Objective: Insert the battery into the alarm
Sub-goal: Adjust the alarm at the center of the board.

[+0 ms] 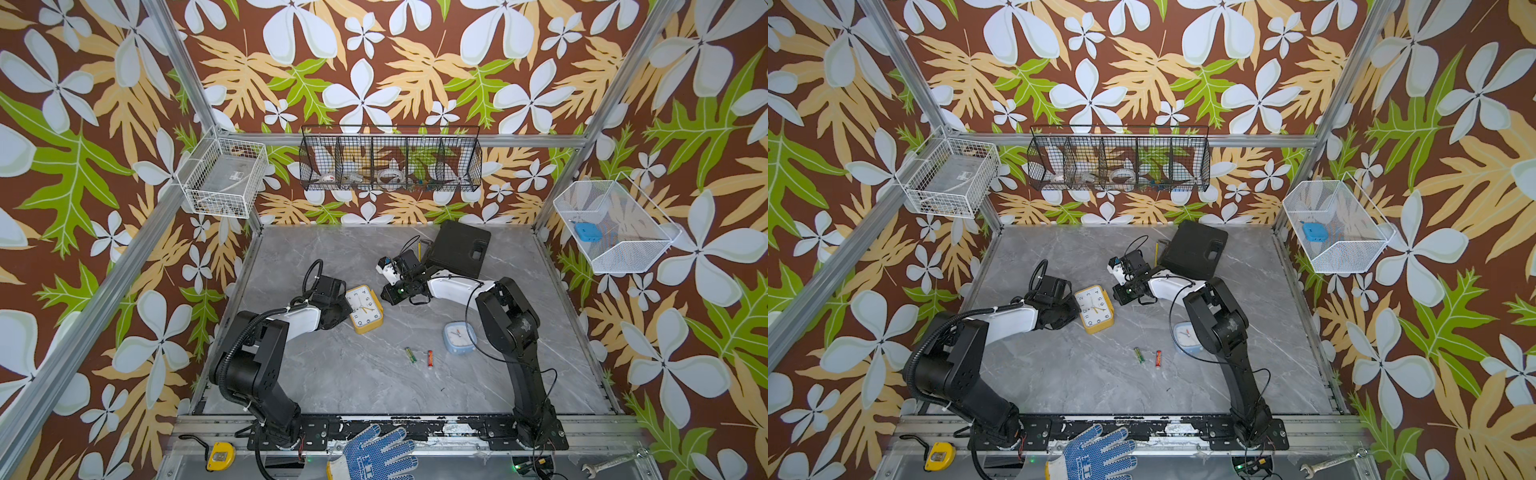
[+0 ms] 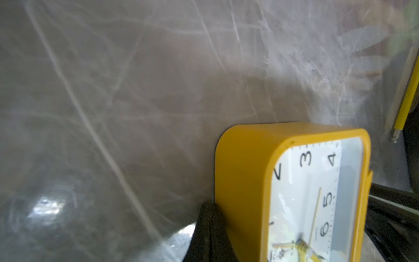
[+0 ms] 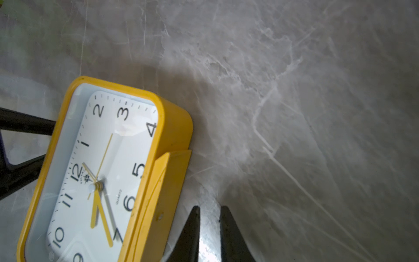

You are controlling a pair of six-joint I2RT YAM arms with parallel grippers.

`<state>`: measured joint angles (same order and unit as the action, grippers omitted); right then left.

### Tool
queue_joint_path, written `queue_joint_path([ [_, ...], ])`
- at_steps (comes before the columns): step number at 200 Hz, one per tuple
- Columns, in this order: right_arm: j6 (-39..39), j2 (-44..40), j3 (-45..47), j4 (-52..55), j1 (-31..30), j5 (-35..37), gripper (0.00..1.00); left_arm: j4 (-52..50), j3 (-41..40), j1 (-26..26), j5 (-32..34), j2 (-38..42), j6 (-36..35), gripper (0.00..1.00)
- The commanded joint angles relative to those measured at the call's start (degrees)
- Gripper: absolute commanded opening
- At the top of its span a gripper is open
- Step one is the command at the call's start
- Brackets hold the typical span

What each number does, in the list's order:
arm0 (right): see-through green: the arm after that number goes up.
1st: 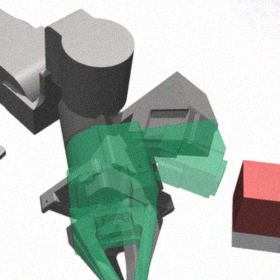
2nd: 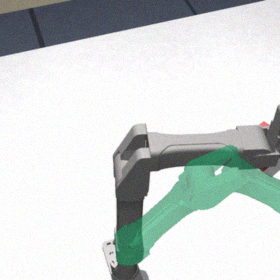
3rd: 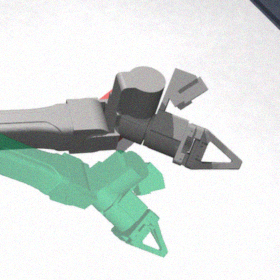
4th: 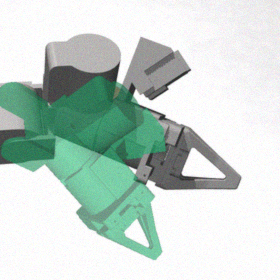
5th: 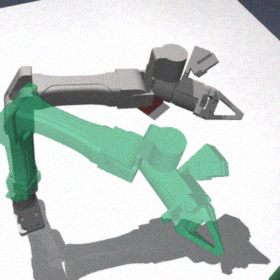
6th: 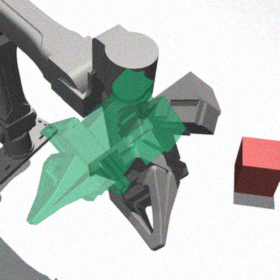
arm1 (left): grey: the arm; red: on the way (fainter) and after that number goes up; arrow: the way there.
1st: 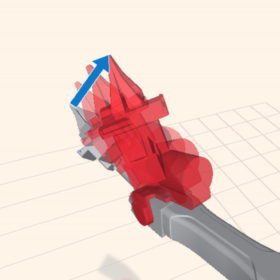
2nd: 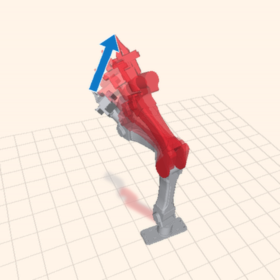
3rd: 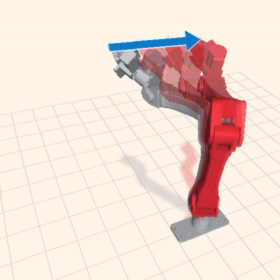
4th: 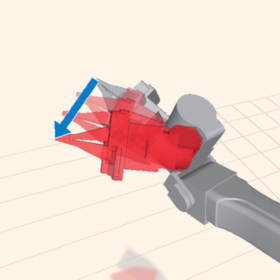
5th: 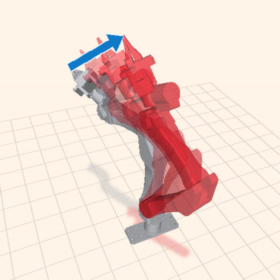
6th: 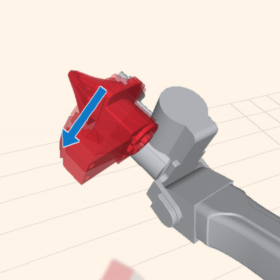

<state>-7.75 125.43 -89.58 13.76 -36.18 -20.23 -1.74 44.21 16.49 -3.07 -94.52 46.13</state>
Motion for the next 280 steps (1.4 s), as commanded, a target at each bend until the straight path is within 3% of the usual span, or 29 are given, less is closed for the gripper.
queue_joint_path([
  [1, 0.80, -0.13, -0.11, 0.72, -0.32, -1.69, 0.19, -1.08, 0.62, 0.54, -0.77, -1.33, -0.51, 0.00],
  [65, 2.17, -1.41, 0.63, 1.11, -1.05, -5.08, 0.17, -1.31, 2.13, 2.18, -2.54, -3.10, -1.65, 0.00],
  [144, 1.15, -9.44, 3.11, 2.53, -2.55, 0.55, 0.13, -1.95, 4.28, 3.34, -4.30, -5.78, -3.06, 0.00],
  [280, 2.56, -9.67, -1.21, 9.11, -6.00, 1.47, 0.13, -2.30, 10.63, 4.60, -8.53, -11.94, -5.06, 0.00],
])
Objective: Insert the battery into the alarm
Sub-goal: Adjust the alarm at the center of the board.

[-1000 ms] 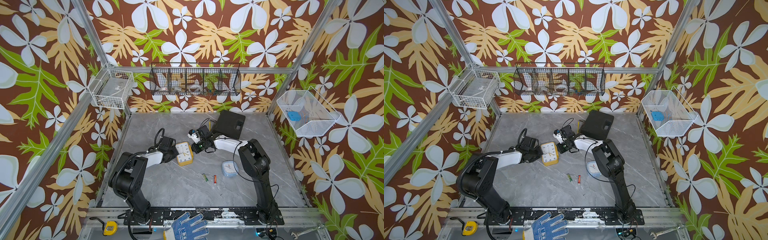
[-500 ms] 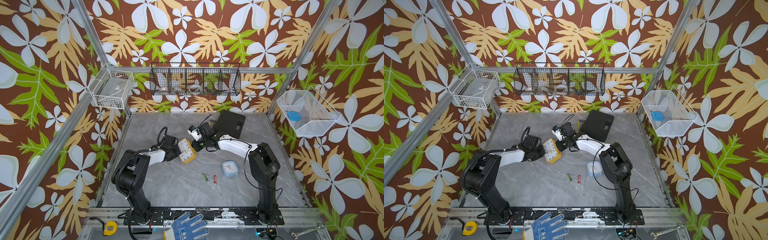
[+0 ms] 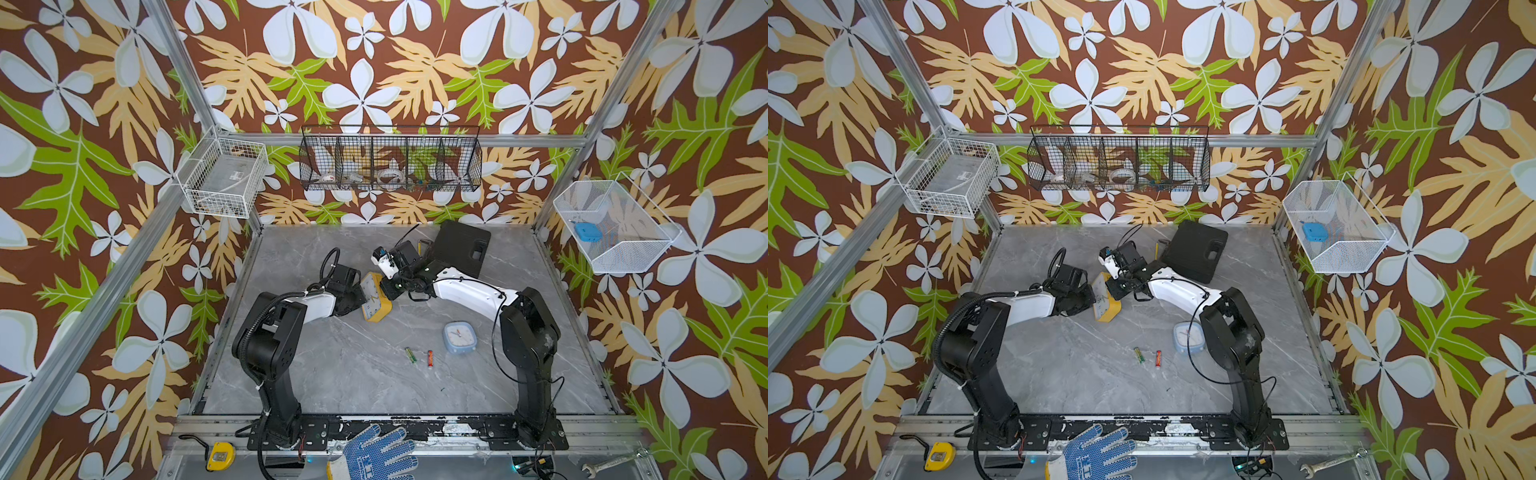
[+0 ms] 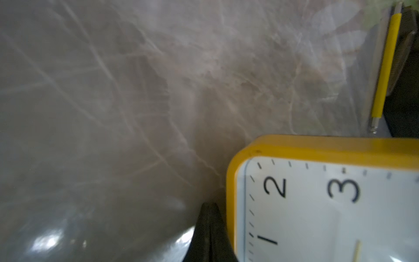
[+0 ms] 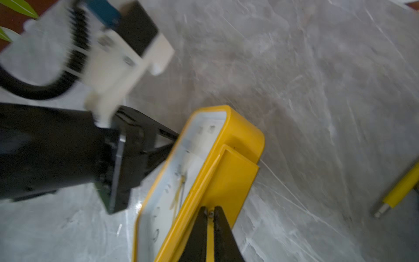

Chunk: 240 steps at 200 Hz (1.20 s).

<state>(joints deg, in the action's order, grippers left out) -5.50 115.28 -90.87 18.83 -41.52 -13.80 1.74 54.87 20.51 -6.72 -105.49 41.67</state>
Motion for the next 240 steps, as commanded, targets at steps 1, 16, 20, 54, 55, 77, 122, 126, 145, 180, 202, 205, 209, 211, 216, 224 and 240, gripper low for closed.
queue_joint_path([
  [1, 0.31, 0.47, 0.12, 4.07, -0.67, -4.98, 0.13, -5.78, 0.01, 0.58, -4.88, -0.96, -0.61, 0.00],
  [16, 0.39, 0.76, 0.10, 4.33, -0.66, -5.10, 0.13, -5.99, 0.49, 0.58, -4.88, -1.35, -0.80, 0.00],
  [20, 0.40, 0.96, 0.08, 4.44, -0.60, -5.14, 0.13, -6.05, 0.62, 0.63, -4.80, -1.42, -0.92, 0.00],
  [54, 0.73, 2.75, -1.25, 6.14, -0.64, -4.27, 0.13, -6.13, -0.50, 0.60, -2.04, 0.97, -1.16, 0.00],
  [55, 0.70, 2.75, -1.29, 6.13, -0.65, -4.24, 0.13, -6.13, -0.57, 0.59, -1.97, 1.11, -1.20, 0.00],
  [77, 1.08, 1.43, -2.30, 6.13, -0.67, -3.94, 0.15, -6.13, -2.55, 0.63, 1.14, 5.72, -1.84, 0.03],
  [122, 1.50, -1.53, -4.47, 6.04, -0.37, -3.41, 0.20, -8.64, -4.41, 0.58, 6.35, 15.48, -1.17, 0.19],
  [126, 1.57, -1.67, -4.64, 6.13, -0.36, -3.50, 0.20, -8.83, -4.42, 0.62, 6.45, 16.19, -0.95, 0.21],
  [145, 1.67, -3.00, -4.93, 6.05, -0.23, -3.47, 0.23, -9.12, -4.53, 0.58, 5.99, 19.51, 0.40, 0.34],
  [180, 0.16, -8.72, -3.04, 4.36, 2.22, -1.18, 0.36, -13.58, -0.55, 3.38, 9.74, 23.65, 2.17, 0.68],
  [202, -3.29, -14.30, 2.86, 0.23, 6.62, -0.67, 0.45, -18.65, 4.59, 6.23, 12.95, 21.64, 2.46, 0.89],
  [205, -3.68, -15.07, 3.82, -0.29, 7.35, -0.68, 0.46, -19.36, 5.35, 6.56, 13.28, 21.20, 2.29, 0.90],
  [209, -4.06, -15.98, 5.03, -0.85, 8.20, -0.60, 0.48, -20.15, 6.34, 7.06, 13.72, 20.31, 2.15, 0.91],
  [211, -4.27, -16.48, 5.67, -1.11, 8.62, -0.56, 0.48, -20.58, 6.71, 7.32, 13.92, 19.90, 2.07, 0.91],
  [216, -4.77, -17.45, 7.19, -1.48, 9.61, -0.42, 0.50, -21.49, 8.06, 7.97, 14.79, 18.94, 1.79, 0.92],
  [224, -5.16, -18.71, 9.23, -1.52, 11.23, -0.21, 0.52, -23.24, 9.87, 8.92, 16.35, 17.33, 1.75, 0.93],
  [240, -5.46, -21.02, 13.15, -1.24, 13.59, 0.05, 0.55, -25.85, 13.20, 10.20, 17.78, 14.11, 1.34, 0.93],
])
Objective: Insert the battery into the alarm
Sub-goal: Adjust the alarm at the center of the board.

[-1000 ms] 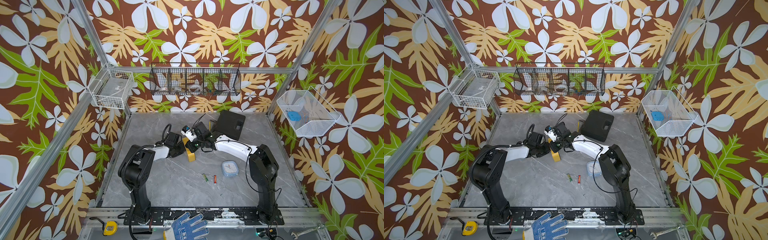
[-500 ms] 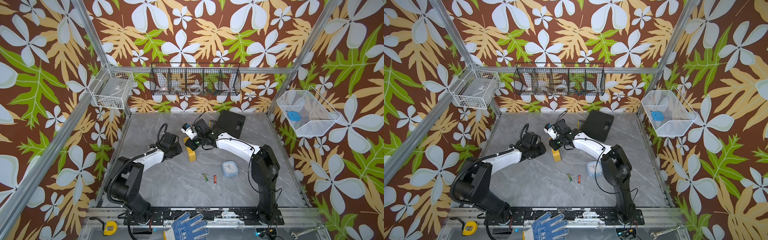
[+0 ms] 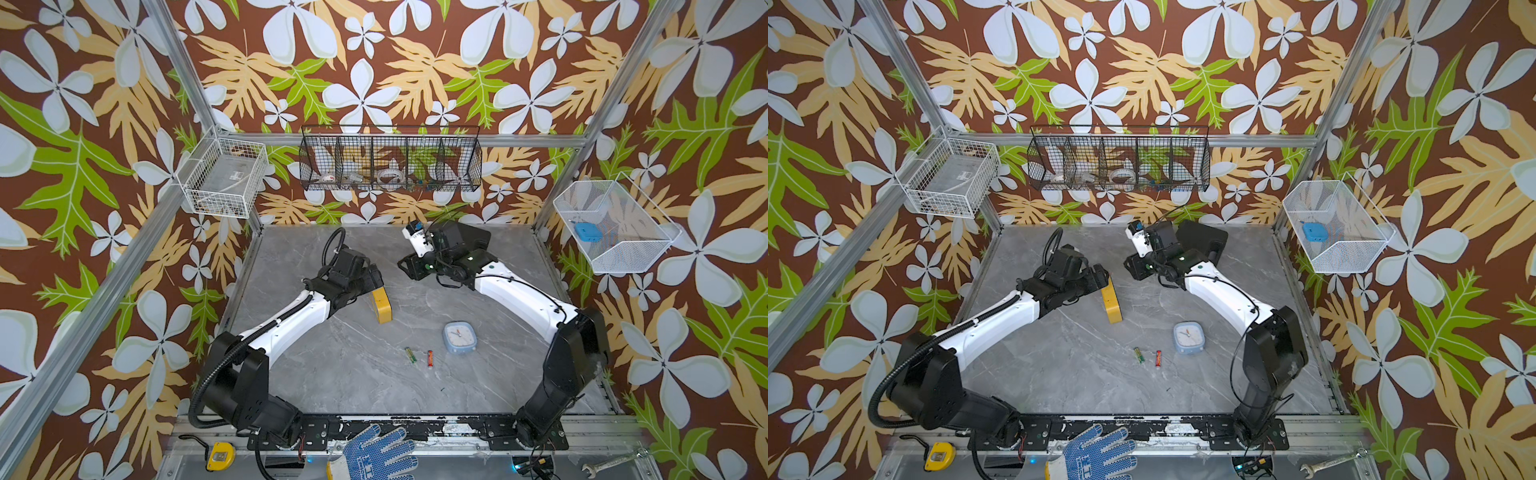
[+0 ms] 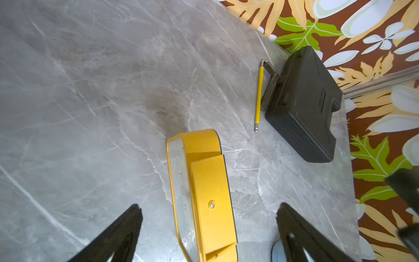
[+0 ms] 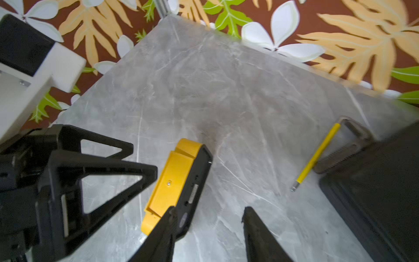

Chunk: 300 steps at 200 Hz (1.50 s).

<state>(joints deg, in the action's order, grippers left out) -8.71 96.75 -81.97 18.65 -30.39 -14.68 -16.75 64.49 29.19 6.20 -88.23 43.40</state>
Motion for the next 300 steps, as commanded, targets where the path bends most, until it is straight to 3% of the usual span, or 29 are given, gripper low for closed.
queue_joint_path([
  [1, -2.22, -2.64, 4.53, -1.12, 2.54, 0.94, 0.55, -7.47, 3.78, 1.59, 4.91, -3.35, -0.40, 0.93],
  [27, -1.97, -5.65, 10.61, -1.85, 4.39, 1.69, 0.60, -11.58, 7.55, 2.78, 7.81, -7.55, -0.29, 0.93],
  [70, -1.41, -6.45, 15.46, -3.17, 5.04, 2.19, 0.62, -12.94, 12.06, 4.80, 7.08, -12.36, -0.32, 0.90],
  [161, -0.79, -4.99, 17.89, -4.33, 5.48, -1.16, 0.61, -15.15, 14.03, 4.91, 4.42, -15.66, -2.82, 0.54],
  [214, -0.90, -5.17, 16.87, -4.18, 5.63, -2.88, 0.60, -13.75, 13.39, 3.36, -0.30, -14.34, -3.88, 0.40],
  [268, -0.82, -4.83, 16.11, -3.48, 5.76, -2.41, 0.60, 7.08, 3.57, 0.79, -15.39, -7.71, -0.08, 0.36],
  [300, -0.95, -3.80, 15.28, -2.75, 5.70, -3.22, 0.60, 26.06, -4.01, -1.86, -23.29, -5.91, 5.62, 0.35],
])
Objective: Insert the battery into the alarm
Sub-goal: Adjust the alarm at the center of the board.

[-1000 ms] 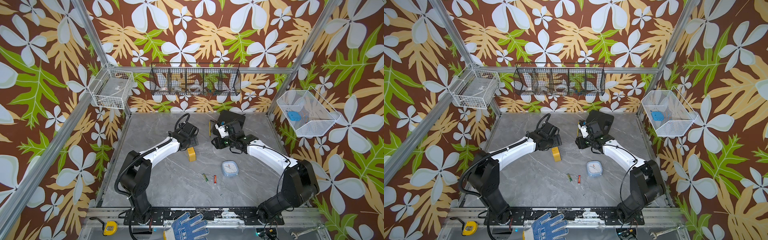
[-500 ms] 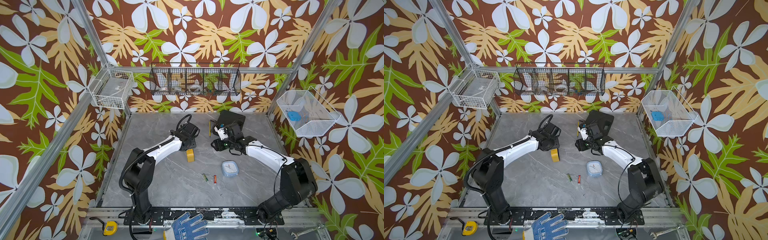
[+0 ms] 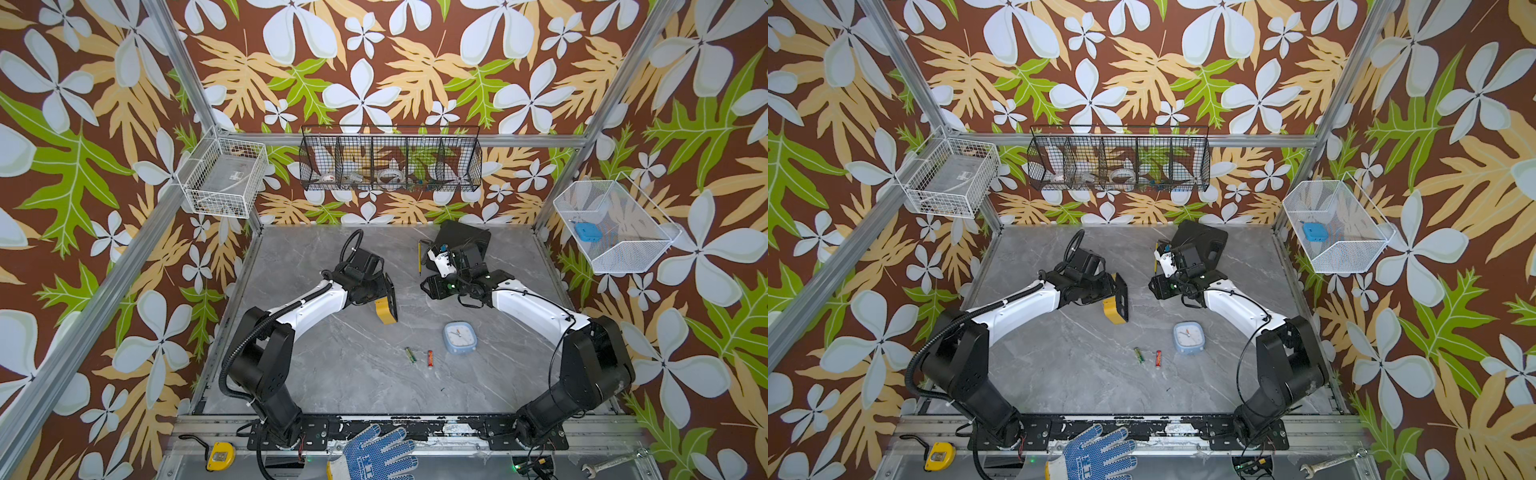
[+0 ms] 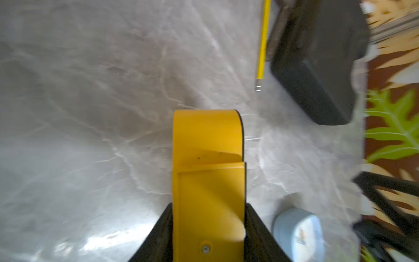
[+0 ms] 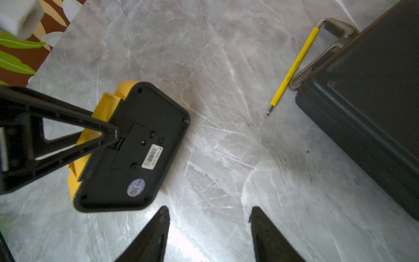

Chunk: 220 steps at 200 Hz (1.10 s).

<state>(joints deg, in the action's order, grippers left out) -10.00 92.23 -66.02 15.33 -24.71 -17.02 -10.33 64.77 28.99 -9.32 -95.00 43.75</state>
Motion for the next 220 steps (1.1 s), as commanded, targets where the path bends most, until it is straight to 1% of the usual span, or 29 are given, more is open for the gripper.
queue_joint_path([
  [1, 0.34, 0.79, -0.68, 0.57, 0.01, -0.90, 0.60, 20.25, -4.60, -1.71, -7.97, 0.91, 5.42, 0.35],
  [22, 0.31, 1.57, -0.28, 0.66, 0.04, -1.00, 0.60, 31.73, -10.55, -2.58, -10.70, -0.36, 9.28, 0.35],
  [47, -0.10, 2.06, 0.86, 0.14, 0.05, -1.00, 0.59, 51.62, -18.84, -3.58, -14.98, -3.84, 17.42, 0.35],
  [63, -0.41, 2.02, 1.78, -0.16, -0.05, -1.00, 0.59, 59.53, -22.99, -4.07, -15.25, -4.92, 21.14, 0.35],
  [70, -0.63, 1.91, 2.43, -0.54, -0.05, -0.92, 0.59, 61.14, -24.22, -4.12, -15.05, -5.06, 21.75, 0.36],
  [89, -1.05, 1.82, 3.56, -1.72, -0.11, -1.26, 0.60, 60.61, -26.25, -4.11, -13.92, -4.18, 20.64, 0.41],
  [100, -1.09, 1.93, 4.09, -2.56, -0.15, -1.69, 0.60, 60.34, -27.41, -4.12, -13.26, -3.44, 20.16, 0.49],
  [108, -1.07, 1.98, 4.68, -3.46, -0.27, -2.27, 0.60, 60.17, -28.08, -4.10, -12.91, -3.12, 20.02, 0.52],
  [142, -0.44, 3.02, 6.34, -5.89, -1.09, -2.87, 0.61, 60.20, -31.23, -4.14, -11.98, -2.16, 19.96, 0.60],
  [165, 1.19, 4.26, 6.12, -4.52, -2.01, -1.24, 0.62, 58.98, -32.86, -4.16, -10.77, -0.72, 19.76, 0.62],
  [175, 2.19, 4.34, 6.38, -4.37, -2.69, -0.13, 0.62, 57.06, -33.31, -4.21, -10.10, 0.48, 18.87, 0.64],
  [197, 4.42, 3.78, 7.73, -5.34, -3.39, 0.17, 0.63, 48.41, -33.28, -4.25, -6.56, 4.02, 16.32, 0.70],
  [207, 5.51, 3.43, 8.30, -5.58, -3.54, 1.26, 0.64, 40.84, -31.52, -4.26, -4.49, 5.02, 15.07, 0.71],
  [220, 7.18, 3.46, 7.83, -3.92, -4.08, 5.46, 0.65, 30.96, -28.59, -4.30, -1.79, 5.62, 13.47, 0.72],
])
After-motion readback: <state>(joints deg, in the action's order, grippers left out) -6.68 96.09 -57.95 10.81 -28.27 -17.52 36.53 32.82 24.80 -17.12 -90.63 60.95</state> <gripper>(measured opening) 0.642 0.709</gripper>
